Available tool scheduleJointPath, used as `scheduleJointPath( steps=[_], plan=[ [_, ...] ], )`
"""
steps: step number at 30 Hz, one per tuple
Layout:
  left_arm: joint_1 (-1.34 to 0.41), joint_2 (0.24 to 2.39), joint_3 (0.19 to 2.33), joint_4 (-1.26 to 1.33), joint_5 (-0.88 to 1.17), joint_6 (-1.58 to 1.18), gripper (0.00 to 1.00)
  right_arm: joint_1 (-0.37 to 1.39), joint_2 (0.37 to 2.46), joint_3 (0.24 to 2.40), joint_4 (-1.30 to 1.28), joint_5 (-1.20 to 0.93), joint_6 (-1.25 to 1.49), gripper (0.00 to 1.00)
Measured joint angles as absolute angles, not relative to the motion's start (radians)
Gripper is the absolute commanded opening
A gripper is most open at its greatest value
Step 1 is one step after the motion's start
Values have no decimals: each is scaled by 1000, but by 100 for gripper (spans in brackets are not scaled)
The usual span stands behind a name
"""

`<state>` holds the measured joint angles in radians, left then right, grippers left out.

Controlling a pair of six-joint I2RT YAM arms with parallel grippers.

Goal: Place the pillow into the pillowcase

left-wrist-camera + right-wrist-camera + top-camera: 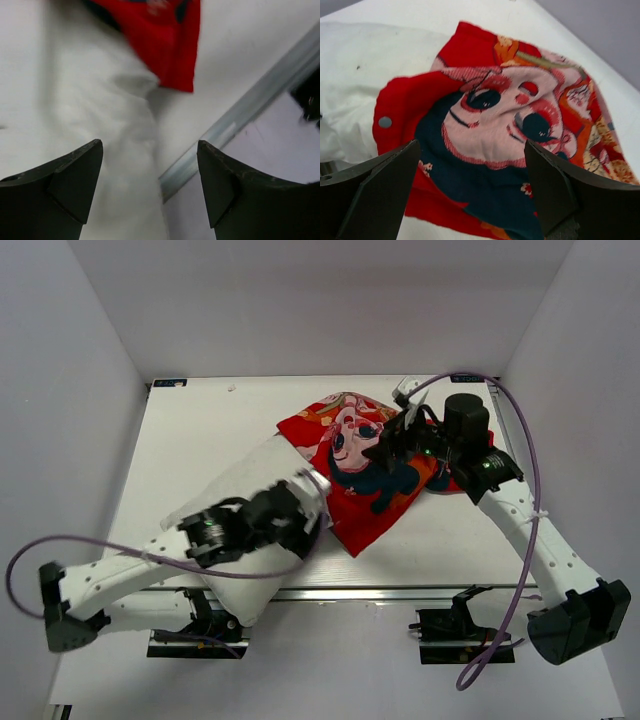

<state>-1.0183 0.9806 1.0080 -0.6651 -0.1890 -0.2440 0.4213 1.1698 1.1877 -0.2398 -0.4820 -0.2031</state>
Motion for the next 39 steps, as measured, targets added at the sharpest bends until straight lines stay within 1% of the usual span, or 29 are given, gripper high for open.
scheduleJointPath(
  steps=[2,5,9,11,12,14,15,16,17,20,23,24,25,26,28,29,30,31,34,39],
  plan=[
    [-1158,1068,1038,-720,-281,-258,87,418,1158,1156,-254,-491,-206,89],
    [-1278,1243,1063,-793,-433,-303,87,411,1132,1129,-272,-505,-205,90],
    [-1295,1467,1046,-894,-680,-394,90,397,1085,1105,-281,-516,-197,89],
    [-1281,1559,1046,-933,-788,-440,89,391,1067,1098,-282,-522,-192,89],
    [-1271,1589,1049,-948,-835,-456,87,388,1062,1096,-284,-524,-191,90],
    [-1242,1642,1062,-976,-907,-482,61,384,1055,1094,-284,-528,-191,90],
    [-1225,1657,1069,-978,-930,-486,43,382,1053,1092,-284,-530,-190,89],
    [-1204,1663,1077,-975,-943,-477,11,380,1049,1087,-283,-532,-190,89],
    [-1186,1662,1081,-966,-949,-474,0,379,1045,1081,-285,-533,-189,90],
    [-1133,1642,1098,-932,-917,-434,0,375,1035,1066,-292,-538,-191,89],
    [-1066,1586,1124,-879,-816,-379,0,374,1020,1051,-301,-554,-194,89],
    [-1037,1555,1138,-857,-765,-360,0,374,1015,1048,-313,-559,-196,87],
    [-1003,1517,1157,-835,-701,-342,0,374,1011,1048,-323,-565,-195,82],
    [-960,1481,1187,-820,-631,-328,0,374,1007,1048,-331,-566,-193,80],
    [-875,1433,1283,-802,-505,-317,0,374,1003,1048,-347,-564,-178,76],
    [-825,1431,1361,-807,-435,-313,0,374,1001,1048,-352,-560,-163,77],
    [-781,1437,1434,-796,-377,-312,0,374,1001,1048,-356,-556,-148,85],
    [-743,1446,1492,-788,-318,-315,0,374,1000,1048,-360,-551,-128,89],
    [-652,1485,1626,-759,-122,-339,0,389,1001,1048,-364,-512,-83,89],
    [-583,1543,1642,-725,136,-412,0,456,1029,1063,-349,-337,-19,89]
  ],
)
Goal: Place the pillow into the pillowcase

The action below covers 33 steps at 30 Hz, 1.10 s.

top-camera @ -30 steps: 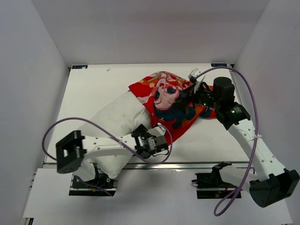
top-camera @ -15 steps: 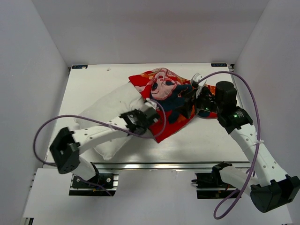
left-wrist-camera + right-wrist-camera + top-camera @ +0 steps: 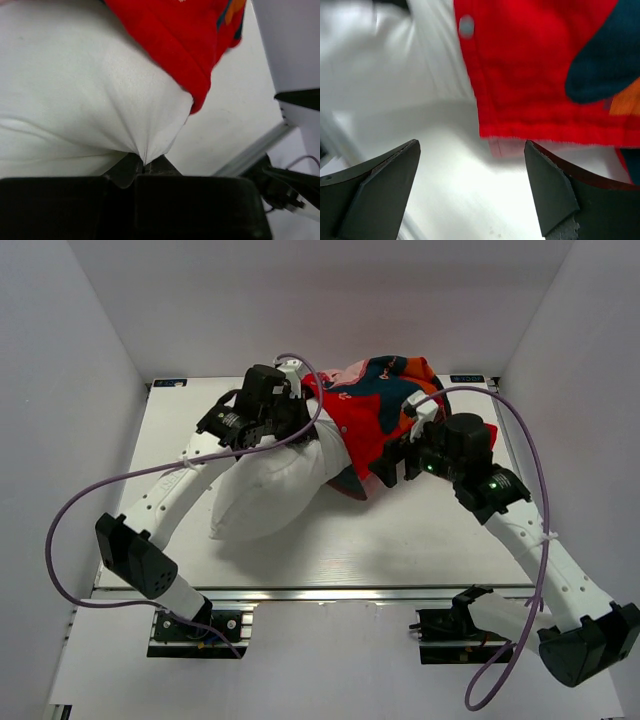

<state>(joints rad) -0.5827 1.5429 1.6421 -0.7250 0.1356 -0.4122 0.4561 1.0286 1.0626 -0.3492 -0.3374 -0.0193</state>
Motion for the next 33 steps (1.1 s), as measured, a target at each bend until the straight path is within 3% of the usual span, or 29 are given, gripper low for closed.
scheduleJointPath(
  steps=[8,16,21,22,25,26,31,32,33],
  plan=[
    [-543,1557,1498,-609,374,-537,0,604,1172,1142,-257,-101,-31,90],
    [-514,1539,1459,-539,437,-588,0,708,1304,1141,-207,107,-128,89],
    [-493,1524,1445,-531,451,-592,0,700,1376,1131,-181,234,-204,83],
    [-489,1524,1445,-530,454,-592,0,698,1382,1127,-179,247,-220,80],
    [-477,1518,1430,-522,464,-592,0,689,1386,1116,-163,260,-249,62],
    [-474,1517,1425,-521,468,-592,0,686,1388,1116,-157,258,-255,52],
    [-462,1509,1399,-505,488,-592,0,655,1417,1142,-158,182,-273,24],
    [-461,1509,1398,-504,491,-592,0,648,1426,1158,-168,158,-276,10],
    [-460,1509,1396,-503,493,-592,0,640,1436,1184,-189,118,-276,4]
  ],
)
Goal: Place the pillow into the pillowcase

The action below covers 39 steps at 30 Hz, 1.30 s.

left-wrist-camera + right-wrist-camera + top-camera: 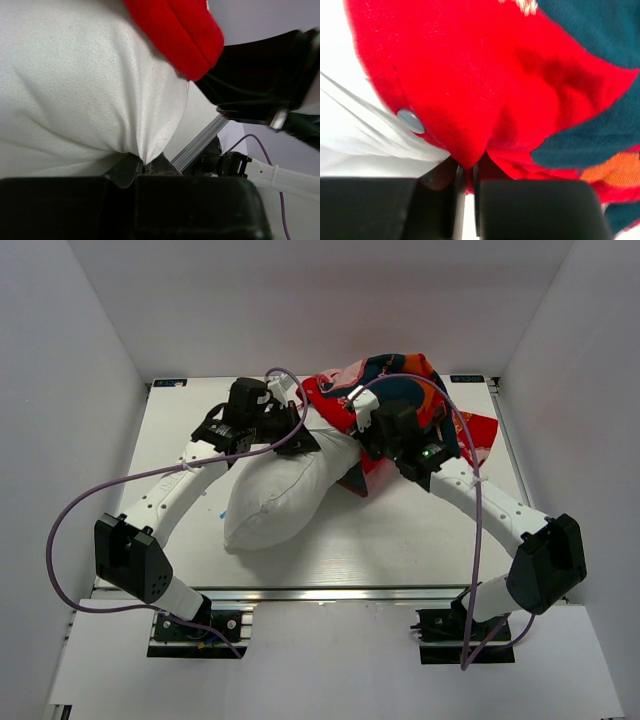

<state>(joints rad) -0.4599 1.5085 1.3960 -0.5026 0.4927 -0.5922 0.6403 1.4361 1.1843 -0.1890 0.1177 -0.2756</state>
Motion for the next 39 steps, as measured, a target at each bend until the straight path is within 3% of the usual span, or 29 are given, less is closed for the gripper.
scheduleJointPath(
  steps=[1,6,9,13,15,22,28,29,30,31,32,33,34,37,39],
  plan=[
    [-457,1508,1396,-502,495,-592,0,632,1445,1215,-214,76,-276,0],
    [-436,1508,1396,-506,509,-581,0,619,1489,1491,-372,-162,-210,0],
    [-420,1508,1398,-519,514,-566,0,642,1560,1750,-489,-243,-133,0],
    [-387,1510,1446,-533,516,-554,0,678,1816,2298,-627,-310,-7,0],
    [-381,1509,1480,-530,526,-556,0,686,1906,2417,-614,-331,52,0],
    [-362,1483,1473,-538,531,-559,0,741,1909,2230,-498,-340,159,0],
    [-248,1346,1154,-438,488,-588,0,769,1861,1893,-458,-376,182,0],
    [-229,1333,1108,-414,474,-597,0,770,1869,1868,-463,-377,177,4],
    [-212,1324,1069,-385,456,-604,0,771,1883,1853,-469,-379,172,21],
    [-199,1318,1042,-370,440,-611,9,771,1897,1852,-469,-385,172,31],
    [-184,1315,1020,-355,419,-616,18,770,1911,1854,-464,-395,162,48],
    [-170,1312,1005,-344,398,-625,29,769,1921,1859,-465,-408,146,54],
    [-154,1309,999,-340,379,-629,48,769,1933,1870,-469,-428,125,59],
    [-126,1289,1004,-366,286,-633,60,768,1943,1921,-484,-492,67,82],
    [-116,1276,1034,-421,203,-622,64,765,1942,1977,-492,-535,18,88]
  ],
)
